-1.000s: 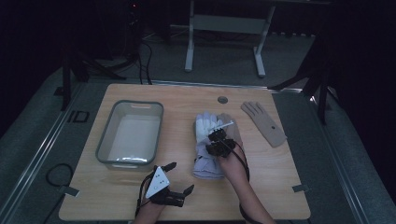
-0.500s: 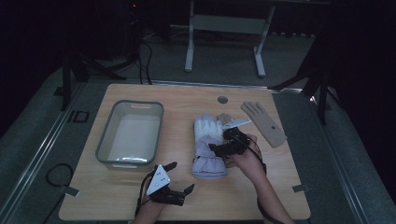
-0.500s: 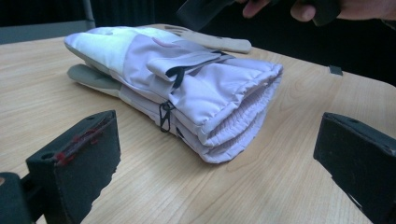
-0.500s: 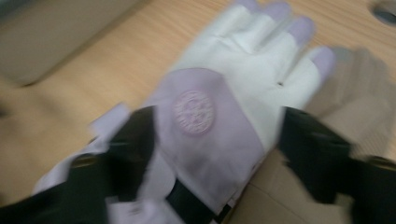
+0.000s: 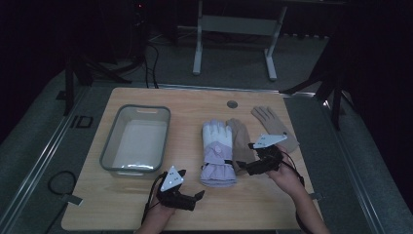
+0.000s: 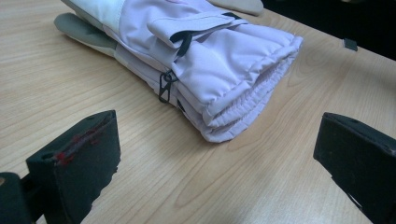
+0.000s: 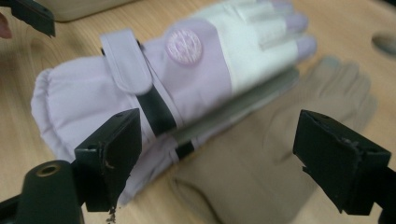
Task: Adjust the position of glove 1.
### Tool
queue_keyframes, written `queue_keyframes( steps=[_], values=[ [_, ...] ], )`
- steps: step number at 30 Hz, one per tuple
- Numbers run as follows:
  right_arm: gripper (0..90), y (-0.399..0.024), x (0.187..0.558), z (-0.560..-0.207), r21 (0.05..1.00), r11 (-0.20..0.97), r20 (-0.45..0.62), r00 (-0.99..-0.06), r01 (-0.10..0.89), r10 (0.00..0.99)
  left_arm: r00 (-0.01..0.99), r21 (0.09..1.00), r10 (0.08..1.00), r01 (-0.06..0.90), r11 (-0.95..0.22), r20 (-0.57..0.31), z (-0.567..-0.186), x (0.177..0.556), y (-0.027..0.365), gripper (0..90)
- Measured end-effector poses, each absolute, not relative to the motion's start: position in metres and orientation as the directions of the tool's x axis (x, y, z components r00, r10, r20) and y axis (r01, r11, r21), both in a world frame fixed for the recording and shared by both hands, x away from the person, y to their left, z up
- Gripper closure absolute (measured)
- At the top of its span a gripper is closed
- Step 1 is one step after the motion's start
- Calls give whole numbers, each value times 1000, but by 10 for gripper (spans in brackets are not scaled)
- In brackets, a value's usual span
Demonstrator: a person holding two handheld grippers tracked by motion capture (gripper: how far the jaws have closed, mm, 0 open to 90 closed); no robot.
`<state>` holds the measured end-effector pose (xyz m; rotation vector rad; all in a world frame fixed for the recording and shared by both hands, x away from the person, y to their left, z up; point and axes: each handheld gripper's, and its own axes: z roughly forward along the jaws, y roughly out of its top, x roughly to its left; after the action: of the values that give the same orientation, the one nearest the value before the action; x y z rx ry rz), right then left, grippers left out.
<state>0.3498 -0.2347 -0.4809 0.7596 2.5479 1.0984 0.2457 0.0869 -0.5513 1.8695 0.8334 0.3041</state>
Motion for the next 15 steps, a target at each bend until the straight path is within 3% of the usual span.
queue_keyframes(
  steps=[7, 12, 13, 14, 15],
  values=[
    [109, -241, 356, -483, 752, 421, 144, -750, 507, 646, 709, 865, 672, 457, -206, -214, -532, 257, 79, 5],
    [122, -230, 355, -480, 758, 423, 149, -763, 496, 629, 699, 865, 685, 458, -207, -207, -521, 266, 74, 5],
    [276, -226, 356, -479, 755, 425, 129, -748, 500, 651, 684, 860, 697, 472, -194, -218, -516, 271, 71, 5],
    [276, -226, 356, -479, 755, 425, 129, -748, 500, 651, 684, 860, 697, 472, -194, -218, -516, 271, 71, 5],
    [337, -225, 358, -478, 754, 411, 133, -731, 513, 669, 670, 858, 710, 478, -190, -215, -513, 274, 69, 5]
  ],
)
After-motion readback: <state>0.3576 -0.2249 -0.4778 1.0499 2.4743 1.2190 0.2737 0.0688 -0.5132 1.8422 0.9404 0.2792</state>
